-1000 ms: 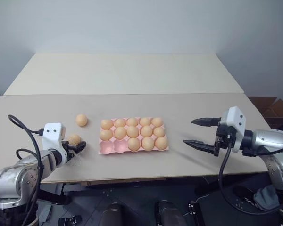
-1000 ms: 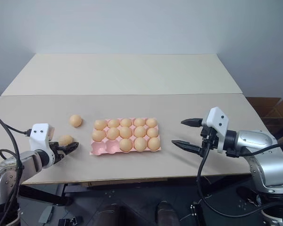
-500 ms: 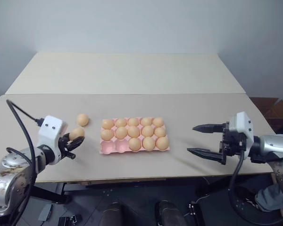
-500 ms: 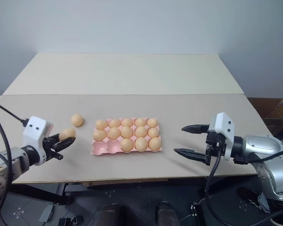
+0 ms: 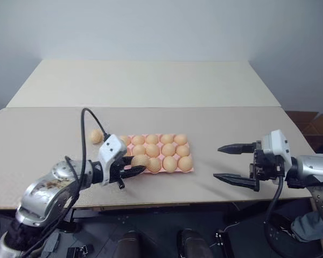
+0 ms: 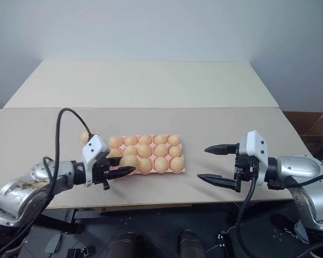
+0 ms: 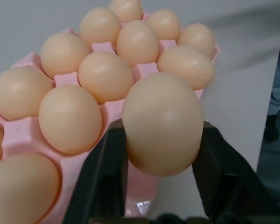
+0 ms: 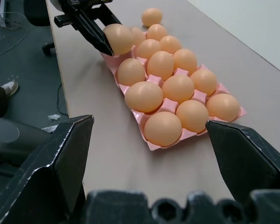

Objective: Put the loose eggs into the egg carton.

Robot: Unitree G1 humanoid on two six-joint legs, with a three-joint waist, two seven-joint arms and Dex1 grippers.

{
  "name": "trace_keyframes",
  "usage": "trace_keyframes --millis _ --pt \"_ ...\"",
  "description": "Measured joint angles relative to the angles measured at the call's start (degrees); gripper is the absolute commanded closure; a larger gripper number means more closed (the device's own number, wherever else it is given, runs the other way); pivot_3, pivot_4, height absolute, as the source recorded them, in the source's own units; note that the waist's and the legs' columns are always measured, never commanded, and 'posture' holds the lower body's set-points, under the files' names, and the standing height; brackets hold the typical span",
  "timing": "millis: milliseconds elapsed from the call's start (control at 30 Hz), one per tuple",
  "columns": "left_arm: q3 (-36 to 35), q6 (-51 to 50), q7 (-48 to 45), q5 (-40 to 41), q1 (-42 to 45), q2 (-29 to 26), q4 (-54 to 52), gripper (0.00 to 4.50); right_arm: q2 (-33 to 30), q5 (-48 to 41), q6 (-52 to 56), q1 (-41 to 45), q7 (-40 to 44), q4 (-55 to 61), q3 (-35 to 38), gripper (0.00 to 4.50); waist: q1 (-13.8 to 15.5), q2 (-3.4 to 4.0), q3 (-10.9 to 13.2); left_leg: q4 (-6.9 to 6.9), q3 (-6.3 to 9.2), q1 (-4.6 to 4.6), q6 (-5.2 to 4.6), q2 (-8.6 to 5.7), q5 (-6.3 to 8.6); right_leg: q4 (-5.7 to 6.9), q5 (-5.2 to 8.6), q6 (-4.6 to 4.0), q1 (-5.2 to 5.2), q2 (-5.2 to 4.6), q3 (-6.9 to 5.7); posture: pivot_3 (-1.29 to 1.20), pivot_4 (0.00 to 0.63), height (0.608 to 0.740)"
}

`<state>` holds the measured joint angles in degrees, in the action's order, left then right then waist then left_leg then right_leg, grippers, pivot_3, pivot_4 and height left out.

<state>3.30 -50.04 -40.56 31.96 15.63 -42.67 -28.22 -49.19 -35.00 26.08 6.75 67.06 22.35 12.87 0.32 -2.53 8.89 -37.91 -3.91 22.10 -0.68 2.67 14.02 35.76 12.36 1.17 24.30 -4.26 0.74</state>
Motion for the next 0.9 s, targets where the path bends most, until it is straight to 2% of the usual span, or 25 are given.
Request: trace_keyframes --millis 133,167,367,467,600,667,900 --pt "-0.28 -0.38 -0.16 -0.24 0.14 -0.51 0.10 0.18 0.00 -0.05 0.00 -1.15 -1.07 0.97 0.21 0.00 0.04 0.00 0.00 0.00 0.00 0.00 0.00 0.00 0.00 0.00 0.01 0.01 -0.01 -0.02 0.00 0.00 0.150 0.740" --pt "-0.84 -0.63 -0.16 -0.22 0.06 -0.61 0.05 0.04 0.00 -0.06 0.00 -1.34 -1.30 1.22 0.42 0.00 0.07 0.00 0.00 0.00 0.00 0.00 0.00 -0.01 0.00 0.00 0.01 0.02 -0.01 -0.04 0.00 0.00 0.150 0.740" --pt "-6.07 -0.17 -0.54 -0.10 -2.07 -3.03 -2.42 0.04 0.00 -0.10 0.00 -2.17 -2.30 2.06 1.13 0.00 0.12 0.00 0.00 0.00 -0.01 -0.02 0.00 0.01 0.00 0.00 0.10 0.18 -0.01 -0.03 0.00 0.00 0.150 0.740" --pt "-13.44 2.62 -2.52 1.25 -5.84 -4.30 -2.88 0.04 0.00 -0.16 0.00 -2.10 -2.24 2.25 1.12 0.00 -0.15 0.00 0.00 0.00 -0.01 -0.01 0.00 0.06 0.00 0.01 0.10 0.14 0.02 -0.01 0.00 0.00 0.150 0.740" --pt "-26.24 9.37 -7.88 1.31 -15.75 -5.96 -2.01 0.04 -0.04 -0.17 -0.09 -1.90 -1.38 1.89 1.12 0.00 -0.54 0.02 0.00 0.00 -0.04 -0.05 0.00 0.10 0.01 0.03 0.18 -0.06 0.02 -0.02 -0.04 0.00 0.150 0.740" --pt "-29.67 12.26 -9.09 -0.10 -19.85 -6.24 -0.48 0.04 -0.04 -0.11 -0.18 -1.66 -1.03 1.49 0.92 0.00 -0.41 0.03 0.01 0.00 -0.06 -0.06 0.00 0.09 0.00 0.04 0.30 -0.21 0.01 -0.04 -0.06 0.00 0.150 0.740" --pt "-45.19 17.46 -14.20 0.48 -36.31 -2.03 1.70 0.04 -0.08 -0.09 -0.48 -0.30 0.45 0.25 -1.15 0.00 -0.28 0.02 0.01 0.00 -0.12 -0.07 0.01 0.12 0.01 0.01 0.39 -0.30 0.02 -0.12 -0.03 0.00 0.150 0.740"
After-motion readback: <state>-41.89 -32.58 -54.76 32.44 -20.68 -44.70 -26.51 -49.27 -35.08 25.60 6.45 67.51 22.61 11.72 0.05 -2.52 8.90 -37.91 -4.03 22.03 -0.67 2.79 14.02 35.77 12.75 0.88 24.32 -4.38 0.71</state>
